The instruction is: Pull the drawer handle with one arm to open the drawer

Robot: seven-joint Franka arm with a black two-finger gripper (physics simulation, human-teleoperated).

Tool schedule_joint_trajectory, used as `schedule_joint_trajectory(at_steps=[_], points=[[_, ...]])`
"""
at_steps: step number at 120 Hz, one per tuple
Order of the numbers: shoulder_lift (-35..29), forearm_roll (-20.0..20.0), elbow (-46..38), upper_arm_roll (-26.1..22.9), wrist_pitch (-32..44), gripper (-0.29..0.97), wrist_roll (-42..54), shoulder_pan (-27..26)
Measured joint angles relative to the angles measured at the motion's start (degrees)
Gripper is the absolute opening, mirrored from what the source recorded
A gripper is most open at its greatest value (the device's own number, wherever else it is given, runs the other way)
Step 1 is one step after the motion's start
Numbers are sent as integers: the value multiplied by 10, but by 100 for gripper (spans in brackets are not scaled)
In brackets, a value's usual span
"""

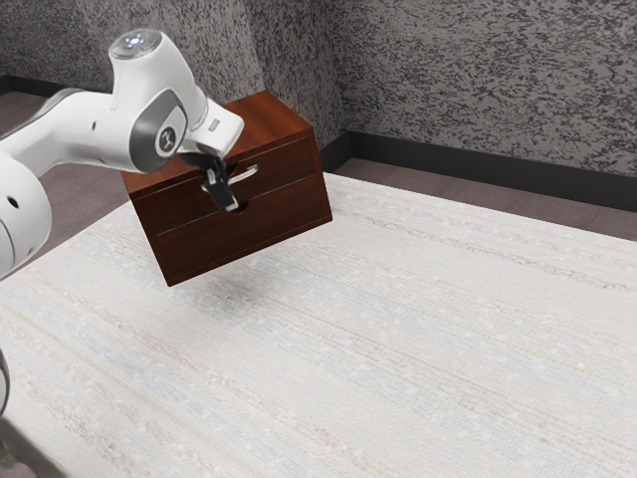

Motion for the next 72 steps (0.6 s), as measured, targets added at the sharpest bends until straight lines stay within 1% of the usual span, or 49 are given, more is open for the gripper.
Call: schedule_joint_trajectory(at_steps=[53,62,72], points=[[-6,-13,-18,2,11,45,-37,0],[-8,-16,-22,6,15,44,-43,-1],[-9,-15,-21,8,18,48,-48,-5]])
